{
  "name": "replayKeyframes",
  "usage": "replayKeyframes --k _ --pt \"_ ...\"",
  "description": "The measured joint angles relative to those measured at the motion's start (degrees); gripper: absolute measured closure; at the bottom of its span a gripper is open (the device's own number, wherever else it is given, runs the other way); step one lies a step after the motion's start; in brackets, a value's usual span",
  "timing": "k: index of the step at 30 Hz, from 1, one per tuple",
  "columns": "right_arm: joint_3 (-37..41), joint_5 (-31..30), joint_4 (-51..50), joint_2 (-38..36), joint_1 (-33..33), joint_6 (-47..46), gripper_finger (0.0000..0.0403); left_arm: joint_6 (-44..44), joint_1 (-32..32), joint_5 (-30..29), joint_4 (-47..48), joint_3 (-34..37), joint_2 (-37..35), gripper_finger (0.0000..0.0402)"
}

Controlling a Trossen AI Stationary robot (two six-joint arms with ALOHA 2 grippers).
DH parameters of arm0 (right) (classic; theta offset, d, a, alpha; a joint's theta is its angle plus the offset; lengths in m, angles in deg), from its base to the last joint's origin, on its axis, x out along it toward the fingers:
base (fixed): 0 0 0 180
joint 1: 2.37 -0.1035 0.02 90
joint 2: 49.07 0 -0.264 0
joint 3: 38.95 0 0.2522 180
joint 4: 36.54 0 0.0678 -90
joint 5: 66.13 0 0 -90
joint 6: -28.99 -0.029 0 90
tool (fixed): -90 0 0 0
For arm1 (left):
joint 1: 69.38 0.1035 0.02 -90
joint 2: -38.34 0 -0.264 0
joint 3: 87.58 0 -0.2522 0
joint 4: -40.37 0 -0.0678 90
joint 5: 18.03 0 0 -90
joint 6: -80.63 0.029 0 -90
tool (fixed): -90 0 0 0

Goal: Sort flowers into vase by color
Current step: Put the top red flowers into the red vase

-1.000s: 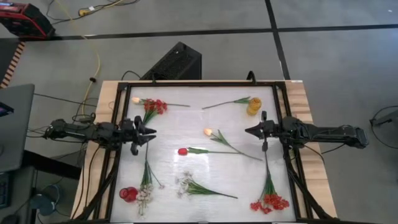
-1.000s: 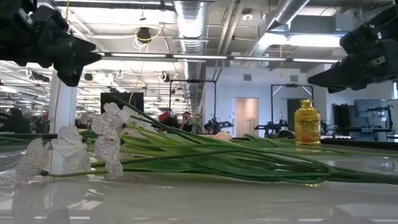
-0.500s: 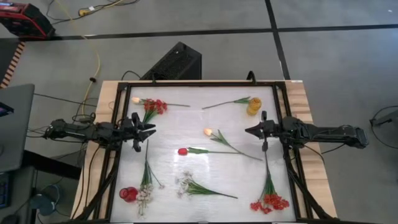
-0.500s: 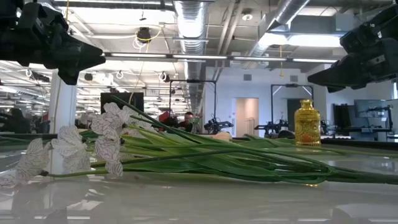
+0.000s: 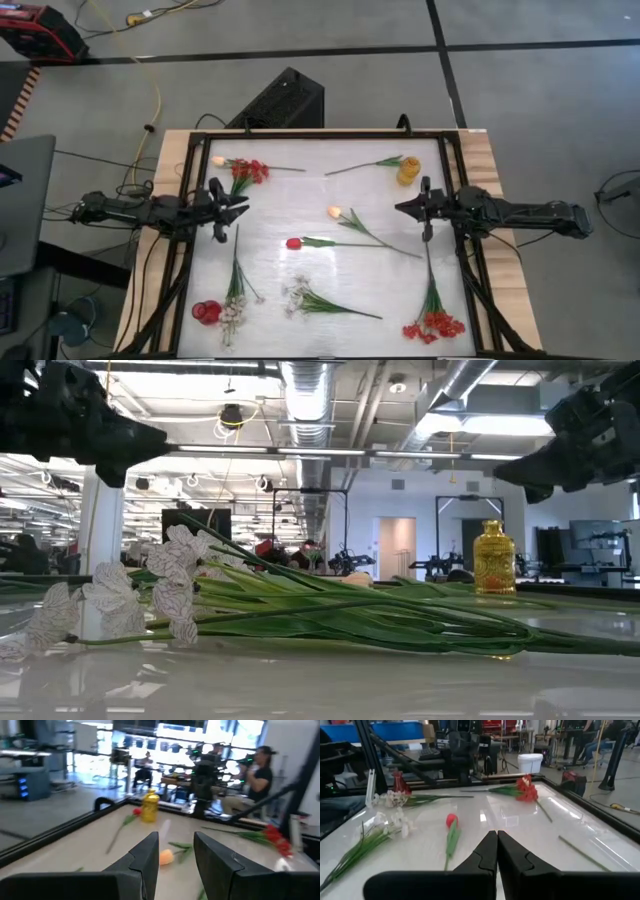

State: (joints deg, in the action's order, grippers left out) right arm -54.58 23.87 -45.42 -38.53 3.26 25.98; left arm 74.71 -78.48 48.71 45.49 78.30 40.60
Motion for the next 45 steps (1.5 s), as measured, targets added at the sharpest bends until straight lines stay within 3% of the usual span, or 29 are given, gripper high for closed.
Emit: replayKeyframes --k 8,16,30,41,45 --pt "-0.09 -2.18 5.86 4.83 0.0 -0.59 0.0365 2.35 -0.02 1.63 -0.54 0.0 1.94 0.029" --pt "-0.85 -2.25 16.96 17.9 -0.13 -0.56 0.0365 6.76 -0.02 -2.55 -1.35 -1.65 9.91 0.029" --pt "-18.48 -4.99 16.97 43.15 -5.49 6.51 0.0365 9.32 0.11 -16.49 1.11 -9.97 22.5 0.0289" --pt "-26.18 -5.39 17.22 61.88 -12.65 9.37 0.0346 7.81 0.09 -17.05 5.35 -14.96 28.73 0.0289" --pt "-28.15 -9.98 20.46 68.35 -15.07 9.63 0.0343 6.28 0.09 -15.28 5.2 -14.96 31.18 0.0289"
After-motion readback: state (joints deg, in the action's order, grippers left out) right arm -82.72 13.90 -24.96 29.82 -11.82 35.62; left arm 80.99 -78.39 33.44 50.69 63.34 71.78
